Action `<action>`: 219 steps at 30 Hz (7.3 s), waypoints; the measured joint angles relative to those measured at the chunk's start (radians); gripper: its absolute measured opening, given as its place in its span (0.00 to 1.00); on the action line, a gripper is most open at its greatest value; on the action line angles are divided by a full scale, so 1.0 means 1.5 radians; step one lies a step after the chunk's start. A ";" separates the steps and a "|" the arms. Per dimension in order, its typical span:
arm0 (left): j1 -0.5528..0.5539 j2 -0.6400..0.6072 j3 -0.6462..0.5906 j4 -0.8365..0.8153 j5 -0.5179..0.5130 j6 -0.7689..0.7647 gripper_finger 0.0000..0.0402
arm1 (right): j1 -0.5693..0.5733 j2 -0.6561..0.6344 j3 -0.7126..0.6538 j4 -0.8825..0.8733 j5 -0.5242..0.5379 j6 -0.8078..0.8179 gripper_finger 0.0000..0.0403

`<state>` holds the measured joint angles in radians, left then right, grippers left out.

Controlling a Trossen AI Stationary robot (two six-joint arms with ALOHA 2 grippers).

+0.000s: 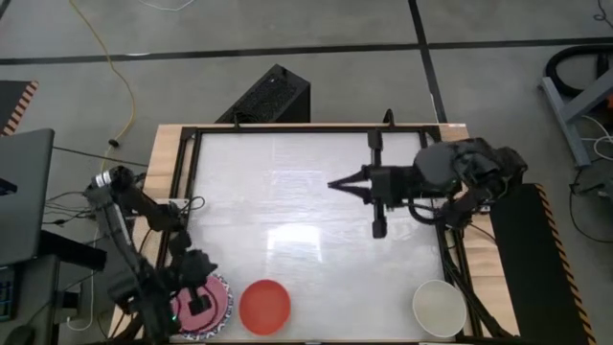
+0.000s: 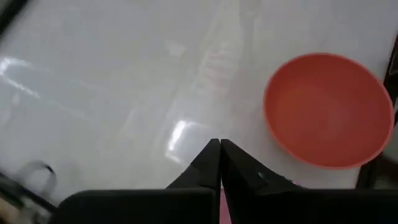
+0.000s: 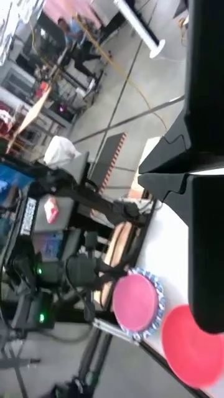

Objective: Nest bowls inside each other by size order
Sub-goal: Stack the pink bowl onto the stacked white bowls, then stack the orange bowl onto the pink bowl

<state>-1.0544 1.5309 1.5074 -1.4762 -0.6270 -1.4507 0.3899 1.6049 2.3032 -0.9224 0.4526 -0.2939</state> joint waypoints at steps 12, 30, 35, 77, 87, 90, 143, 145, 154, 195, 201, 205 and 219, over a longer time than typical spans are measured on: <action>-0.116 0.001 -0.204 0.158 -0.017 -0.310 0.00 | 0.006 0.025 -0.001 -0.014 0.001 0.004 0.03; -0.127 0.001 -0.324 0.266 0.012 -0.361 0.00 | 0.006 0.025 -0.001 -0.059 -0.004 0.073 0.03; -0.127 0.001 -0.324 0.288 0.031 -0.348 0.00 | 0.006 0.025 -0.001 -0.073 -0.004 0.093 0.03; -0.124 -0.001 -0.003 -0.064 -0.071 -0.167 0.00 | -0.045 0.253 -0.351 0.405 -0.170 0.324 0.26; -0.140 -0.001 -0.003 -0.063 -0.054 -0.040 0.05 | -0.018 0.410 -0.213 0.344 -0.163 0.431 0.26; -0.140 -0.001 -0.003 -0.061 -0.047 -0.030 0.12 | -0.010 0.443 -0.163 0.305 -0.164 0.450 0.26; -0.111 -0.235 0.000 -0.051 -0.131 0.022 0.30 | -0.040 0.531 -0.099 0.212 -0.251 0.444 0.55; -0.110 -0.236 -0.020 -0.053 -0.121 0.018 0.30 | -0.042 0.536 -0.099 0.215 -0.251 0.445 0.55; -0.110 -0.241 -0.062 -0.053 -0.077 -0.018 0.29 | -0.052 0.568 -0.100 0.175 -0.253 0.476 0.39; -0.111 -0.241 -0.063 -0.055 -0.099 0.001 0.22 | -0.058 0.581 0.029 0.574 -0.213 0.462 0.03; -0.111 -0.241 -0.063 -0.055 -0.099 -0.004 0.22 | -0.069 0.624 0.030 0.660 -0.233 0.487 0.03; -0.111 -0.241 -0.063 -0.055 -0.099 -0.005 0.22 | -0.076 0.650 0.031 0.700 -0.248 0.493 0.03; -0.111 -0.241 -0.063 -0.059 -0.114 -0.018 0.22 | -0.087 0.669 0.031 0.731 -0.268 0.477 0.03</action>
<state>-1.2201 1.1687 1.4136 -1.5654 -0.7979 -1.4780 0.2597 2.6080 2.3497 0.1741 0.0512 0.4219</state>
